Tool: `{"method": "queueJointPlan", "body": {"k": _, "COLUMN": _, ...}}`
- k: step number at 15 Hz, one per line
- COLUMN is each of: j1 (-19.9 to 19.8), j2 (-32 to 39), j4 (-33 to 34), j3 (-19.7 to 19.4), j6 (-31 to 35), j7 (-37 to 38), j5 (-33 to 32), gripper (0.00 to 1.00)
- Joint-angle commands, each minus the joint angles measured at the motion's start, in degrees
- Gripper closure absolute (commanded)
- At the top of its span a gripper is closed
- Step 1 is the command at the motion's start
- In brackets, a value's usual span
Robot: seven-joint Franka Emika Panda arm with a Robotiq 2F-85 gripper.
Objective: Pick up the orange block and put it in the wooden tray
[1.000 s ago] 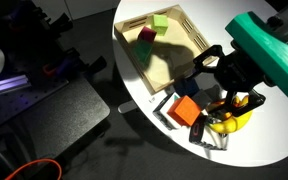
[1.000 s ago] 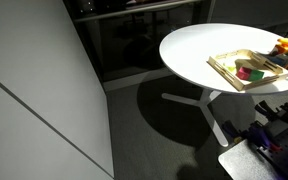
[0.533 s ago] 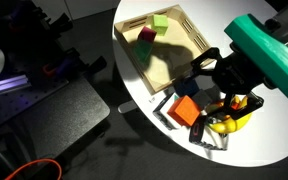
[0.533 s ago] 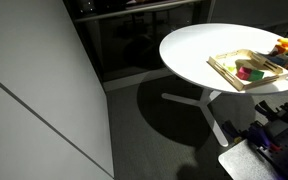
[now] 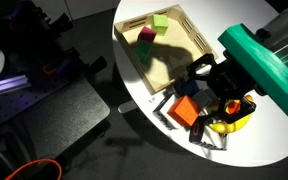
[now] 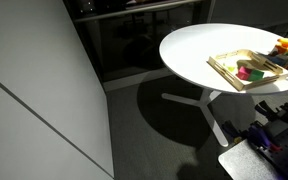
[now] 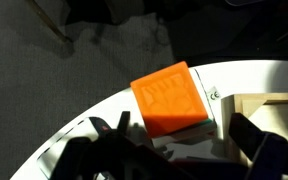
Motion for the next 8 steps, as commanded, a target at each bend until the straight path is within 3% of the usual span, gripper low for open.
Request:
{"method": "queueJointPlan", "body": {"k": 1, "j1": -0.99, "j2": -0.08, "j4": -0.02, "j3": 0.49, "j6": 0.06, "j7": -1.11, "j5": -1.24, "gripper": 0.0}}
{"method": "queueJointPlan", "body": {"k": 3, "j1": -1.01, "j2": 0.11, "j4": 0.06, "j3": 0.46, "j6": -0.13, "j7": -0.93, "j5": -1.18, "gripper": 0.0}}
{"method": "queueJointPlan", "body": {"k": 4, "j1": -1.03, "j2": 0.22, "j4": 0.14, "j3": 0.44, "j6": -0.2, "j7": -0.78, "j5": -1.12, "gripper": 0.25}}
{"method": "queueJointPlan", "body": {"k": 5, "j1": -1.06, "j2": 0.26, "j4": 0.14, "j3": 0.44, "j6": -0.17, "j7": -0.83, "j5": -1.14, "gripper": 0.26}}
{"method": "queueJointPlan", "body": {"k": 8, "j1": -1.12, "j2": 0.33, "j4": 0.24, "j3": 0.42, "j6": -0.33, "j7": -0.85, "j5": -1.11, "gripper": 0.51}}
